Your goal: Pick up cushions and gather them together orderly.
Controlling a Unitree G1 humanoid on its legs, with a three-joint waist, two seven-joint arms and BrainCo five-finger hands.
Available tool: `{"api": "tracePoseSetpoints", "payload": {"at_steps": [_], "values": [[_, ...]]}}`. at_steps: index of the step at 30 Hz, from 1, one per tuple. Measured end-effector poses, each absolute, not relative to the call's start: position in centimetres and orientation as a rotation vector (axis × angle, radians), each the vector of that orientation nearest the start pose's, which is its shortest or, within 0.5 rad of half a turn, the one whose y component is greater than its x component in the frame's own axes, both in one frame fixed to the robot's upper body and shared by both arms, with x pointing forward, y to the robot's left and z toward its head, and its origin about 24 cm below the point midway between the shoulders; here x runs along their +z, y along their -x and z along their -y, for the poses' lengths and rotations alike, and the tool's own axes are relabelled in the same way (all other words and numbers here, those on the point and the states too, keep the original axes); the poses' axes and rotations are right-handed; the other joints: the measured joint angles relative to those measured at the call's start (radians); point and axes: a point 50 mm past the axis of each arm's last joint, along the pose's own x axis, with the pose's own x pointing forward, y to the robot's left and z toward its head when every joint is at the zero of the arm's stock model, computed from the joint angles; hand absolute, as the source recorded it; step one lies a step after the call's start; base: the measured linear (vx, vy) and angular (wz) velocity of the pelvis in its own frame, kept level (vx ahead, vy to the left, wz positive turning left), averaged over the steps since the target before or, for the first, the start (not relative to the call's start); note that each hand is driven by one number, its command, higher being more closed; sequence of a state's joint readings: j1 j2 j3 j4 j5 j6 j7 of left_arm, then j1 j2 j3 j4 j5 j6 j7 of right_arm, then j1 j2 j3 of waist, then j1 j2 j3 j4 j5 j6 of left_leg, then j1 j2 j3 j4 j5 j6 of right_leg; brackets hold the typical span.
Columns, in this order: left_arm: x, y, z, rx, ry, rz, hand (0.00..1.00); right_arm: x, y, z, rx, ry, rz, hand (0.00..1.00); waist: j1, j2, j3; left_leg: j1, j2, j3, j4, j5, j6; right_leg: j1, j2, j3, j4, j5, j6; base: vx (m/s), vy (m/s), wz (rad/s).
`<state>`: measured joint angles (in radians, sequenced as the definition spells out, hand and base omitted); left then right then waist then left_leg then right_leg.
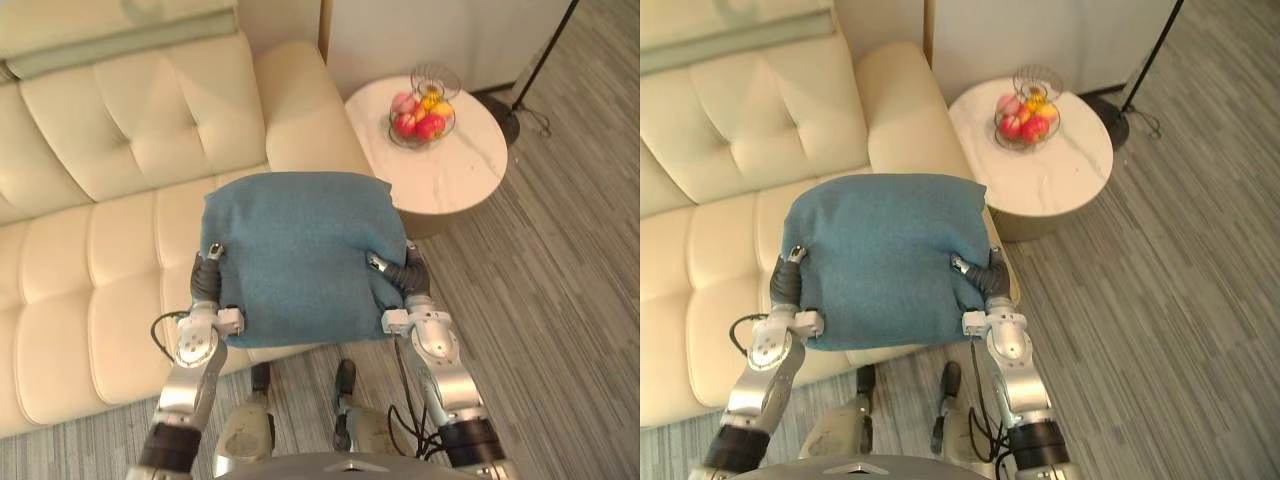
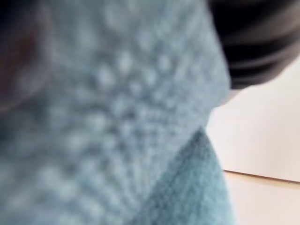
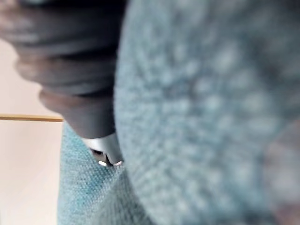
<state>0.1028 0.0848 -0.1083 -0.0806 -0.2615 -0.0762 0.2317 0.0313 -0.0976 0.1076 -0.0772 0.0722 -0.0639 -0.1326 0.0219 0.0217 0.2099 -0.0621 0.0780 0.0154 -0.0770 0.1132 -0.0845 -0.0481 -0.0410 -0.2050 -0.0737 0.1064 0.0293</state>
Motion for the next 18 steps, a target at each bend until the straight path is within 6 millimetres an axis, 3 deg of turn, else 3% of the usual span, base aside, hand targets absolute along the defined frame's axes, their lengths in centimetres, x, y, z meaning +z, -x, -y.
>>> {"api": "tracePoseSetpoints", "payload": {"at_steps": [4, 8, 10, 11, 12, 14, 17, 18], "values": [[3.7, -22.0, -15.7, 0.170, 0.222, 0.014, 1.00, 5.8, -23.9, 14.6, -0.014, -0.007, 0.117, 1.00, 0.008, 0.009, -0.075, 0.021, 0.001, -0.035, 0.000, -0.005, 0.000, 0.038, 0.000, -0.030, -0.001, -0.015, 0.001, 0.03, 0.007, 0.21], [3.3, -21.6, -15.7, 0.185, 0.248, 0.002, 1.00, 6.2, -23.7, 14.4, -0.007, -0.011, 0.136, 1.00, 0.013, 0.014, -0.082, 0.015, -0.002, -0.096, 0.028, -0.007, -0.003, 0.078, -0.003, -0.100, 0.031, -0.047, 0.002, -0.06, -0.018, 0.55], [3.4, -21.3, -15.6, 0.191, 0.261, 0.004, 1.00, 6.7, -23.7, 14.3, -0.005, -0.014, 0.157, 1.00, 0.019, 0.018, -0.083, -0.029, -0.006, -0.151, 0.074, -0.015, -0.013, 0.048, -0.013, -0.154, 0.119, -0.096, -0.002, -0.12, -0.041, 0.83], [3.7, -21.2, -15.6, 0.196, 0.274, 0.017, 1.00, 7.1, -23.8, 14.3, -0.005, -0.014, 0.175, 1.00, 0.022, 0.024, -0.089, -0.070, 0.001, -0.146, 0.091, -0.042, 0.000, 0.011, -0.022, -0.192, 0.174, -0.116, -0.007, -0.15, -0.045, 0.95], [4.0, -21.3, -15.5, 0.198, 0.284, 0.028, 1.00, 7.7, -23.9, 14.3, -0.007, -0.014, 0.199, 1.00, 0.025, 0.025, -0.109, -0.119, 0.011, -0.075, 0.103, -0.094, 0.054, -0.026, -0.046, -0.243, 0.192, -0.121, -0.010, -0.10, -0.009, 1.00], [4.2, -21.6, -15.5, 0.197, 0.292, 0.041, 1.00, 8.4, -24.9, 14.2, -0.011, -0.008, 0.230, 1.00, 0.033, 0.019, -0.108, -0.184, 0.030, 0.073, 0.237, -0.124, 0.092, -0.062, -0.118, -0.275, 0.205, -0.114, -0.018, -0.07, 0.102, 0.81], [4.0, -21.7, -15.4, 0.204, 0.312, 0.035, 1.00, 8.3, -26.1, 14.1, -0.006, 0.013, 0.220, 1.00, 0.010, 0.035, -0.120, -0.155, 0.120, 0.247, 0.405, -0.150, 0.110, -0.053, -0.169, -0.318, 0.237, -0.108, -0.009, -0.02, 0.159, 0.59], [4.2, -22.0, -15.1, 0.194, 0.320, 0.048, 1.00, 8.5, -26.2, 14.5, -0.010, 0.031, 0.228, 1.00, 0.000, 0.060, -0.136, -0.125, 0.168, 0.312, 0.410, -0.165, 0.099, -0.053, -0.187, -0.343, 0.245, -0.099, 0.005, -0.03, 0.298, 0.70]]}}
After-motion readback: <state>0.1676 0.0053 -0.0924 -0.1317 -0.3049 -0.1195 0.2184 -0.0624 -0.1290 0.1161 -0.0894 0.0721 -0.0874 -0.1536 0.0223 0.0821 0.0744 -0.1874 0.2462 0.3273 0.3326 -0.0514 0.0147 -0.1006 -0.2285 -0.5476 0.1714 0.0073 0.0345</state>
